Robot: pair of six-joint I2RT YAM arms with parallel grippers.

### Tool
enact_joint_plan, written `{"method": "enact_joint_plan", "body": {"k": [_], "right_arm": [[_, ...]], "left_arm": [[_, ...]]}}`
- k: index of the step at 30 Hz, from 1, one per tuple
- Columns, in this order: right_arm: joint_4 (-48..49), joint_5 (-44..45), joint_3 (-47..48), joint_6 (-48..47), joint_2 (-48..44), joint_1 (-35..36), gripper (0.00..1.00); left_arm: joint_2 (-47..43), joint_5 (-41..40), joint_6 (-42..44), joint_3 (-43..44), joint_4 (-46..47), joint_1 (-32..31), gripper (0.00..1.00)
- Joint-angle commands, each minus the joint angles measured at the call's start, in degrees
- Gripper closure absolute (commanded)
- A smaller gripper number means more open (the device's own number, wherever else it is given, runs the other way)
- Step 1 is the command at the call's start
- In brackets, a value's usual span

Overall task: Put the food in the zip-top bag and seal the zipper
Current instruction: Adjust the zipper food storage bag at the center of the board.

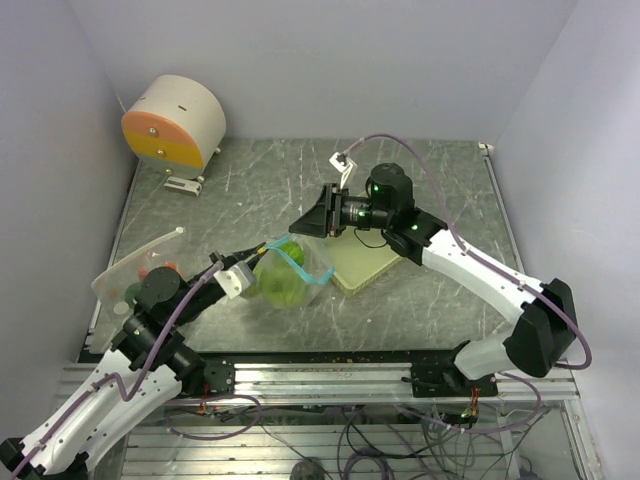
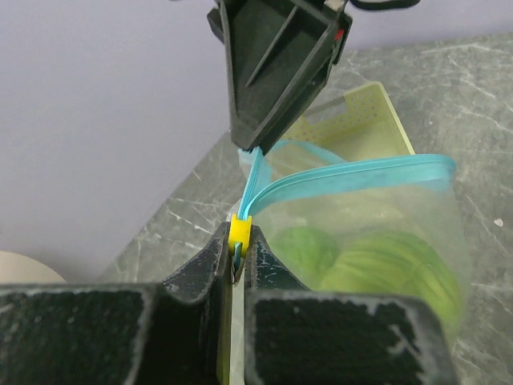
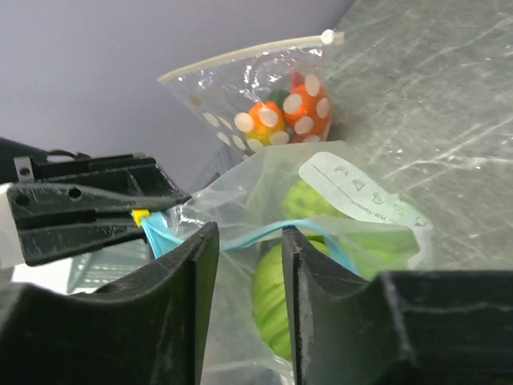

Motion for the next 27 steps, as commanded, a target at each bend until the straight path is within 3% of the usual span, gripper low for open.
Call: {"method": "enact_joint_plan", "body": {"k": [1, 5, 9, 16, 27], "right_arm": [[-0.4, -1.1, -2.6, -9.2, -5.5, -0.7, 0.58], [0.4, -5.1, -5.1, -18.7, -11.6, -0.6, 0.49], [0.4, -8.4, -4.9, -26.8, -15.4, -0.5, 0.44], [8.1, -14.5, -6.3, -33.8, -13.4, 1.4, 0.47], [6.3, -9.4, -0.2, -45.4, -5.9, 9.8, 0.49]], "left_arm": [[0.1, -2.6, -0.6, 1.1, -1.5, -0.2, 0.93], [0.1, -4.9, -3.7, 3.8, -5.7, -0.2, 0.93], [1.8, -0.3, -6.0, 8.3, -11.6, -0.2, 0.93], [5.9, 8.5, -9.3, 15.4, -20.8, -0.2, 0.93], [7.8, 11.2, -9.9, 20.2, -30.2, -0.2, 0.93]]}}
